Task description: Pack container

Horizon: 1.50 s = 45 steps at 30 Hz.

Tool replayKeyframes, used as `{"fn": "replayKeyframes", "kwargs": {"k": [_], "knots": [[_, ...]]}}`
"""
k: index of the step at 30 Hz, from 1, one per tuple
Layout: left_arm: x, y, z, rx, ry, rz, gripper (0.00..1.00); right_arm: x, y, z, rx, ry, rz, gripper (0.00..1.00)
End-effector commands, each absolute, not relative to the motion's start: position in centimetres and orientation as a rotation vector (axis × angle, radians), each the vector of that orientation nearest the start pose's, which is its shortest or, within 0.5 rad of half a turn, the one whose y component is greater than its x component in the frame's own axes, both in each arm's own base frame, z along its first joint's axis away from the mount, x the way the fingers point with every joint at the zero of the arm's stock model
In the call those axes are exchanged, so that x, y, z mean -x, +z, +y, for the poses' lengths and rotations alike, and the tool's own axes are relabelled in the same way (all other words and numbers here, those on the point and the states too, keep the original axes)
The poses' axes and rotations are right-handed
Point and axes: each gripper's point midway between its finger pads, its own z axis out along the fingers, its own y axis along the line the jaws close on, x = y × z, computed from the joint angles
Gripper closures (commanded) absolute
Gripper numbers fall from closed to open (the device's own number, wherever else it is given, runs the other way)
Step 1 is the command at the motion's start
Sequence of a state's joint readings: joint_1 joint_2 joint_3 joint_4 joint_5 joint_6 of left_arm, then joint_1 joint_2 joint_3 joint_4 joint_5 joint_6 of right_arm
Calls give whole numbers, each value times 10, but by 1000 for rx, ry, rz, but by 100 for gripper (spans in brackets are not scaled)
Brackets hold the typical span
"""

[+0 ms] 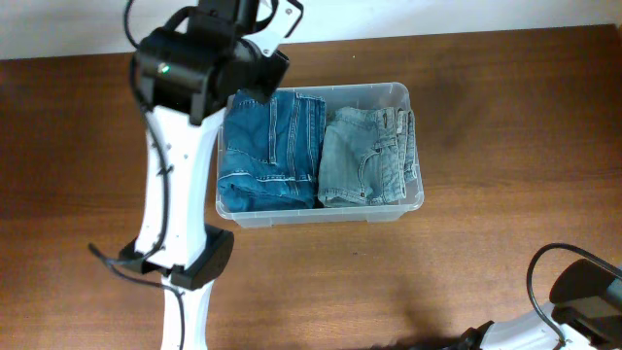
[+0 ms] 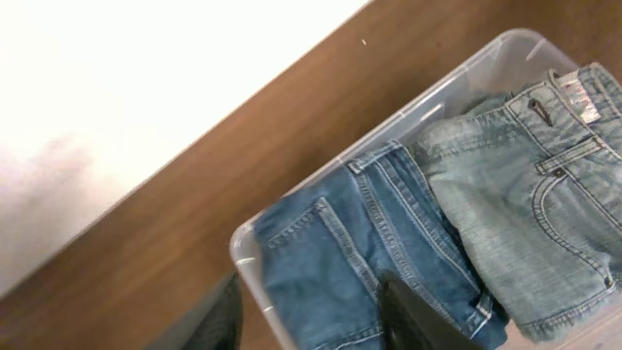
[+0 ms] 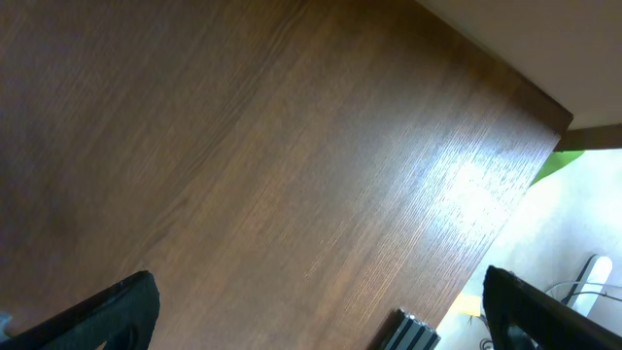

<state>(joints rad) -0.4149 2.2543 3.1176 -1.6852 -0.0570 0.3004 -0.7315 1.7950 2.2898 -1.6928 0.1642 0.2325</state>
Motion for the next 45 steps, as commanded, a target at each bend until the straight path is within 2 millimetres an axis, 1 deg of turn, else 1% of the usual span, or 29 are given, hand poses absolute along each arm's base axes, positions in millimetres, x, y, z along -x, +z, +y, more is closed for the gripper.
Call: {"fn": "replayKeyframes", "kwargs": {"k": [1,5,9,13,15,17,20,21,23,26,30,33,36,38,44,45], "knots": [[-409,410,-162,-749,55,2150,0,-239,318,-257,-1339,-377,2451,2],[-397,437,-137,-669,162,2106,0,-239,318,-257,-1340,-378,2450,2],[-379,466,-111,-582,258,2052,0,-239,318,-257,-1340,-378,2450,2],[-350,499,-88,-499,295,1978,0,-239,318,-257,-1340,-378,2450,2],[-336,514,-76,-410,292,1952,0,-239,318,-257,-1340,-378,2450,2],[-316,531,-61,-298,267,1915,0,-239,318,-257,-1340,-378,2450,2],[-293,547,-55,-272,217,1866,0,-239,318,-257,-1339,-378,2451,2],[-281,554,-53,-274,190,1839,0,-239,318,-257,-1339,-378,2451,2],[-273,559,-49,-268,188,1827,0,-239,318,-257,-1340,-378,2450,2],[-267,567,-46,-255,184,1804,0,-239,318,-257,-1339,-378,2451,2],[-272,583,-41,-200,193,1745,0,-239,318,-257,-1340,-378,2450,2],[-282,585,-37,-167,192,1713,0,-239,318,-257,-1340,-378,2450,2],[-294,575,-34,-153,177,1691,0,-239,318,-257,-1339,-378,2451,2],[-302,564,-32,-148,169,1683,0,-239,318,-257,-1340,-378,2450,2],[-325,522,-21,-146,132,1639,0,-239,318,-257,-1339,-378,2451,2],[-329,512,-18,-147,124,1626,0,-239,318,-257,-1339,-378,2451,2]]}}
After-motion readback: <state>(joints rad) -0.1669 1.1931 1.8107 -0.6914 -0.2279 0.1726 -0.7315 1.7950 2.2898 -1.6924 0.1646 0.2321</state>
